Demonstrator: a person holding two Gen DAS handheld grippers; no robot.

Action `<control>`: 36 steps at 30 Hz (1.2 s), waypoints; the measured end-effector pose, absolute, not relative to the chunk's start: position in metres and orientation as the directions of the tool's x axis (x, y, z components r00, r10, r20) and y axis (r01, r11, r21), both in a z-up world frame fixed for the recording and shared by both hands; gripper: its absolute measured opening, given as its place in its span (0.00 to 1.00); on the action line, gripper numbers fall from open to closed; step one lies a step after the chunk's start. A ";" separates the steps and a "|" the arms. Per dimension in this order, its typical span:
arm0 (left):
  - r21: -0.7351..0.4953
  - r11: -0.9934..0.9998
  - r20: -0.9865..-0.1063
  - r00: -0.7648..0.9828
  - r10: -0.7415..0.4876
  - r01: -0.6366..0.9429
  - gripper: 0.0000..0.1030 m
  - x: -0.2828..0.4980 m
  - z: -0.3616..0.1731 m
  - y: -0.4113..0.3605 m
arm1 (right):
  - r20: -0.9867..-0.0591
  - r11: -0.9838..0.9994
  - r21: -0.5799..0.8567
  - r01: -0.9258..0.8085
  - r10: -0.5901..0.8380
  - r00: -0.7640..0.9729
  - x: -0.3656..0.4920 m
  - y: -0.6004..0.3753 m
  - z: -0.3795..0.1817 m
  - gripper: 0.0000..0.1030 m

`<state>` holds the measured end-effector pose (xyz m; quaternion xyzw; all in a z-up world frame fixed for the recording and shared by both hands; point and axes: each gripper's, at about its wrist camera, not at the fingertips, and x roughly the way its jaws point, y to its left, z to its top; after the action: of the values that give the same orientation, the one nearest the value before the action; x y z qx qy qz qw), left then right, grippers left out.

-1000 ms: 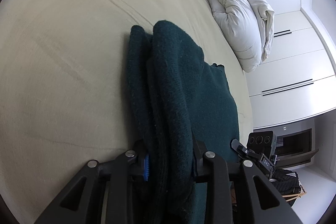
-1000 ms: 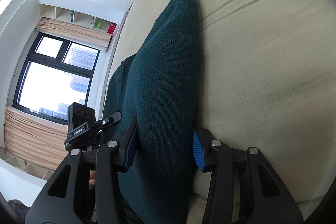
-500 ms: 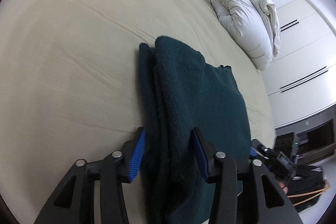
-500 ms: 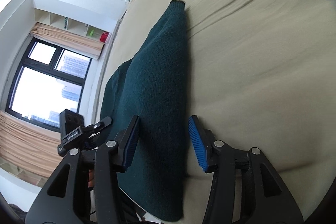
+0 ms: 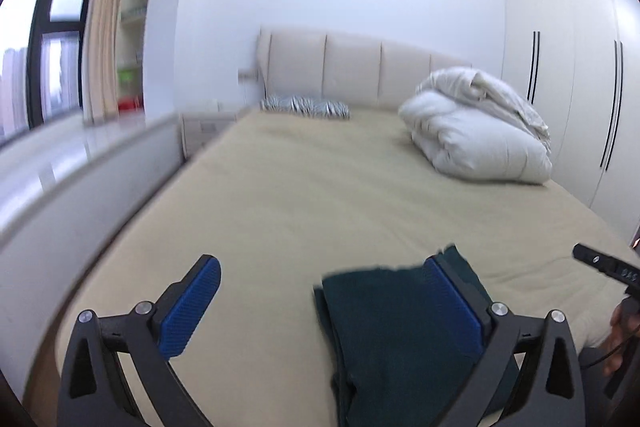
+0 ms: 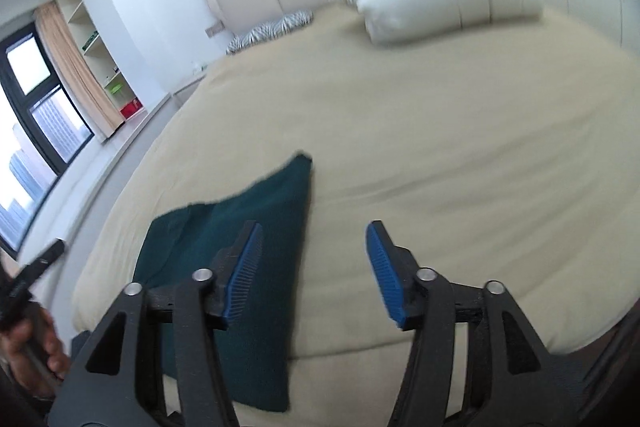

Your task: Fold small clothes

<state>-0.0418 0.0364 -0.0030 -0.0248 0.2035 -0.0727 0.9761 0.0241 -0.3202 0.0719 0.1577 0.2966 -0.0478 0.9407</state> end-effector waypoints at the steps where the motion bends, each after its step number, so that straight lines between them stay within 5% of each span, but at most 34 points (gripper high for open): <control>1: -0.033 0.993 -0.355 0.927 -0.121 0.117 1.00 -0.047 0.004 0.032 | -0.539 0.952 0.243 0.184 -0.026 0.842 0.020 -0.315 0.082 0.84; 5: 0.064 0.997 -0.262 0.964 -0.031 0.050 1.00 -0.062 0.025 0.021 | -0.392 0.964 0.136 0.228 -0.159 0.906 0.001 -0.293 0.114 1.00; 10: 0.028 0.996 -0.299 0.951 -0.074 0.086 1.00 -0.064 0.041 0.020 | -0.324 0.963 0.101 0.250 -0.206 0.924 -0.010 -0.283 0.144 1.00; 16: 0.093 0.996 -0.407 0.913 0.023 0.016 1.00 -0.060 0.024 0.013 | -0.375 0.955 0.183 0.232 -0.151 0.915 -0.016 -0.275 0.163 1.00; 21: 0.032 0.999 -0.541 0.841 -0.015 0.039 1.00 -0.042 -0.001 0.009 | -0.433 0.963 0.188 0.193 -0.095 0.896 -0.020 -0.257 0.163 1.00; 26: 0.051 0.998 -0.621 0.784 0.006 0.033 1.00 -0.038 -0.027 0.002 | -0.584 0.963 0.180 0.198 -0.057 0.809 -0.003 -0.246 0.133 1.00; 36: 0.019 0.999 -0.734 0.679 -0.005 0.028 1.00 -0.038 -0.069 0.004 | -0.717 0.977 0.083 0.196 -0.079 0.693 0.018 -0.221 0.072 1.00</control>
<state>-0.0385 0.0036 -0.0693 0.0145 0.4003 -0.0091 0.9162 0.0178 -0.2207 0.0719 0.0764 0.3846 -0.0749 0.9169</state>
